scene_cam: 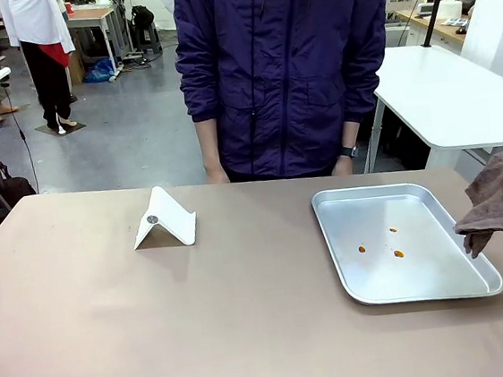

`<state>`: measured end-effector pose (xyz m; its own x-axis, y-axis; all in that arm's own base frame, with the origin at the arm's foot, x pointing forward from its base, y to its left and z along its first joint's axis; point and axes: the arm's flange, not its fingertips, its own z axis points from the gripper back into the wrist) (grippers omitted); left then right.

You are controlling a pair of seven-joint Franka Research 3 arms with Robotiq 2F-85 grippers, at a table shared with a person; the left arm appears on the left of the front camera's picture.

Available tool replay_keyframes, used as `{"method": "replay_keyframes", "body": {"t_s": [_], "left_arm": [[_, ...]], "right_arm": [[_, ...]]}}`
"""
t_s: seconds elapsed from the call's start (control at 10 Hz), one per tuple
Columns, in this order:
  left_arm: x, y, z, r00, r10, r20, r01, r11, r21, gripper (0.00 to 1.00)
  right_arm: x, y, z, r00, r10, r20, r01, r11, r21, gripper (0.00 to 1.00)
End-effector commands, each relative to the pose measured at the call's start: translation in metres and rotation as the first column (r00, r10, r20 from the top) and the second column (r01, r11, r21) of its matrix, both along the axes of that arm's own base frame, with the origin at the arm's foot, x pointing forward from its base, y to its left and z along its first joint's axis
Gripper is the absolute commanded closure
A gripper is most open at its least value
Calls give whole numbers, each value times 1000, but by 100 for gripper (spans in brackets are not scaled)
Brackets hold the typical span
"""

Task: Clean the surface of the table.
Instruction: Clean the area not pointed to by the person.

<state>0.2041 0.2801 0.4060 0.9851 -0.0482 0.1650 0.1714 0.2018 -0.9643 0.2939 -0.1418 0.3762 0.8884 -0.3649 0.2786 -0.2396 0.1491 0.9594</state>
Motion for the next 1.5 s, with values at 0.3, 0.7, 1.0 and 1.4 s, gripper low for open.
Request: {"method": "replay_keyframes", "body": {"t_s": [0.3, 0.7, 1.0, 1.4], "left_arm": [[-3, -1, 3, 1000, -1, -11, 1, 1000, -8, 79], [-3, -1, 3, 1000, -1, -11, 1, 1000, -8, 79], [-3, -1, 3, 1000, -1, -11, 1, 1000, -8, 79], [-3, -1, 3, 1000, -1, -11, 1, 1000, -8, 79]], "right_arm": [[2, 2, 4, 1000, -5, -4, 5, 1000, 7, 100], [45, 9, 20, 992, 79, -102, -96, 980, -174, 93], [110, 11, 34, 956, 23, -292, -168, 859, -484, 93], [174, 18, 16, 911, 39, -411, -326, 679, -657, 93]]}}
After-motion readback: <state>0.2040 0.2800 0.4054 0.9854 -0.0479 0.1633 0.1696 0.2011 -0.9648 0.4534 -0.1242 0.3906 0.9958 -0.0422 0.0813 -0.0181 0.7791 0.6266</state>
